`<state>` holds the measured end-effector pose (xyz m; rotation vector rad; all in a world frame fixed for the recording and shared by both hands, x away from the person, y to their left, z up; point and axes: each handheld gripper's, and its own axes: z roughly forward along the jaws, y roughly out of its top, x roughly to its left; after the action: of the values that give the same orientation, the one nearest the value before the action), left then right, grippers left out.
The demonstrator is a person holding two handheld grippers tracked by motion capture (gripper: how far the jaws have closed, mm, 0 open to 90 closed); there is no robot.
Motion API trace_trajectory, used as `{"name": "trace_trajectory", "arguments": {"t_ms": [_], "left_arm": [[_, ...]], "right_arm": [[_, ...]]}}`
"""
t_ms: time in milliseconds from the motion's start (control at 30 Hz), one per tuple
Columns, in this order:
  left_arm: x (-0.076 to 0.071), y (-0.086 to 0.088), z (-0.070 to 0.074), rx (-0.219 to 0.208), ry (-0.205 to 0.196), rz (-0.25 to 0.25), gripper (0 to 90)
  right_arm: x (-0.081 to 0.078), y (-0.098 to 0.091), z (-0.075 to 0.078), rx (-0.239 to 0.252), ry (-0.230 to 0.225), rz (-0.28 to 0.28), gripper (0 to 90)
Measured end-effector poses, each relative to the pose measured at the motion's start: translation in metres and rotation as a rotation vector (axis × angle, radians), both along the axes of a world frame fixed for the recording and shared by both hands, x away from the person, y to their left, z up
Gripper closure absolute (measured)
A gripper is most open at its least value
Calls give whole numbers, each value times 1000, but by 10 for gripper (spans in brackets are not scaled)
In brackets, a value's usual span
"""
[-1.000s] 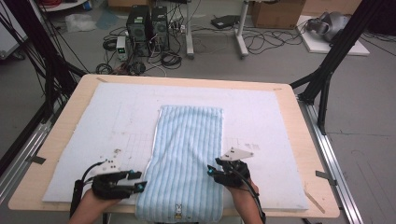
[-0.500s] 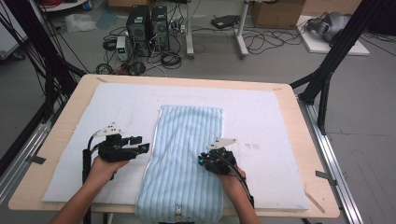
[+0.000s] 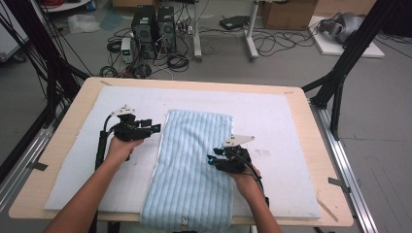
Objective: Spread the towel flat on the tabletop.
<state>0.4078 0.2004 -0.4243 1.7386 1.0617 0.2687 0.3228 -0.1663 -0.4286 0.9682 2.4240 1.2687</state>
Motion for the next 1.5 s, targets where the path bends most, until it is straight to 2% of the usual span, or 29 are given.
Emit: {"name": "trace_trajectory", "arguments": {"t_ms": [167,233,367,500,533,567,600,633,700,767,833,900,967,1000,1033,1067,1167,1267,1333,1400,1500], "left_arm": [[34,-10,-10,34,34,30,431],[44,-14,-13,49,53,35,435],[61,-27,-19,100,63,44,437],[70,-42,-24,176,53,38,434],[71,-47,-25,208,44,26,435],[71,-49,-26,222,42,23,440],[72,-53,-26,260,24,20,449],[72,-54,-26,280,8,17,479],[71,-56,-26,317,-20,1,596],[71,-55,-26,320,-31,-36,821],[71,-55,-24,364,-48,-8,870],[72,-49,-23,365,-37,50,877],[74,-42,-25,323,-12,66,872],[75,-41,-25,319,-9,64,834],[75,-40,-25,316,-7,72,737],[75,-38,-24,293,8,85,621],[74,-35,-21,246,17,86,513],[73,-34,-19,225,22,70,499],[72,-34,-19,226,31,69,497],[73,-34,-20,223,40,63,498],[72,-36,-23,234,59,42,512]], "right_arm": [[4,-7,0,19,-17,-35,551],[4,-9,0,18,-16,-47,541],[4,-11,1,11,-25,-61,517],[4,-13,1,5,-32,-73,497],[4,-13,1,5,-29,-77,497],[4,-14,1,5,-33,-77,496],[4,-15,1,6,-31,-80,496],[4,-16,1,8,-33,-78,496],[4,-17,1,8,-34,-82,495],[4,-17,1,8,-33,-85,492],[4,-17,1,6,-33,-89,490],[5,-18,1,2,-41,-92,490],[6,-19,0,3,-41,-104,491],[7,-20,0,2,-41,-111,491],[8,-20,0,0,-41,-123,492],[10,-21,-1,-6,-51,-131,494],[25,-27,0,-26,-60,-208,511],[45,-33,1,-28,-66,-271,522],[62,-36,-1,-31,-48,-309,509],[81,-34,-5,-64,-24,-328,482],[98,-27,-10,-106,-6,-343,488]]}}
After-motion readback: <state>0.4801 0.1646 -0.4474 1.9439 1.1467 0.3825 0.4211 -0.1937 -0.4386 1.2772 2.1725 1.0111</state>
